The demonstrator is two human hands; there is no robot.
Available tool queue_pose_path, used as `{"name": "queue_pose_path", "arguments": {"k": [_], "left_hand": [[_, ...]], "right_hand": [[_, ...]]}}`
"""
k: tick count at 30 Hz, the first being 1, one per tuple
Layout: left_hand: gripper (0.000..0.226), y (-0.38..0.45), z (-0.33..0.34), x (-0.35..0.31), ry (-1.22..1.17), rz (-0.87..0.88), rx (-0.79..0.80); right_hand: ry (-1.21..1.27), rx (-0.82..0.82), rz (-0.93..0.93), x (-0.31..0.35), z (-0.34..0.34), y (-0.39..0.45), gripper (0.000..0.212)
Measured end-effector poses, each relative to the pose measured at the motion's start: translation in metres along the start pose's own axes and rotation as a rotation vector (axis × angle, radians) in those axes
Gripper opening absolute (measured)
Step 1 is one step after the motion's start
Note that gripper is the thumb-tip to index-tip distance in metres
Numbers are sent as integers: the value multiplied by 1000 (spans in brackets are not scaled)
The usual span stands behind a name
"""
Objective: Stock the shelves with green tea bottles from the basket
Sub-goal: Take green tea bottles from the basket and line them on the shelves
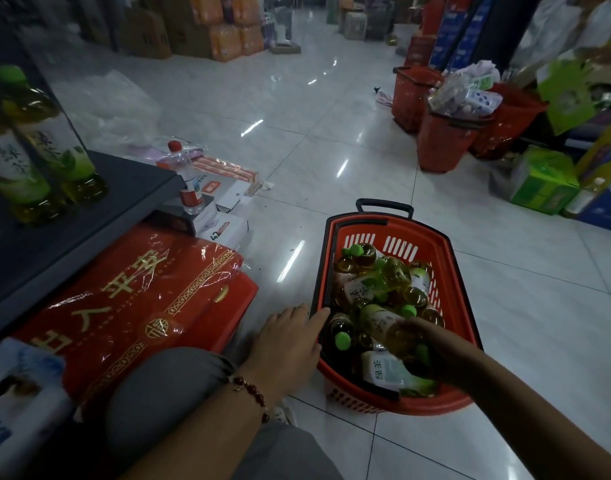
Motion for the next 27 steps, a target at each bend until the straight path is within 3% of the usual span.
{"name": "queue_pose_path", "arguments": {"k": [6,10,12,15,19,23,25,27], "left_hand": [[78,-1,-16,-12,-106,50,-25],[91,-3,-41,-4,-216,25,-86],[86,-9,-53,12,-256,-12,-156],[75,-27,-69,52,-391,-145,-268],[62,-62,-92,114,-840,-420,-477],[69,-108,-107,177,-1094,-634,-628],[59,-134,-112,205,-1129,-704,-678],[51,-160,-111,229,-1188,-778,-711]], "right_hand": [[116,170,93,20,23,-45,54],[-18,348,125,36,66,-67,57],[-95,436,99,45,95,-76,58],[-165,549,24,61,143,-86,59],[-139,735,-80,78,215,-88,68],[-285,740,-305,73,295,-91,45],[-461,720,-471,62,333,-93,34],[-559,776,-567,44,372,-94,42]]}}
Point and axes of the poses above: each hand's wrist, its own y-axis towards the middle knuckle, its own z-axis out of the palm, x = y × z, the point moved 5 cm from there along y, towards the middle knuckle, and after that the axes turned 10 degrees about y, right-handed, at the moved point
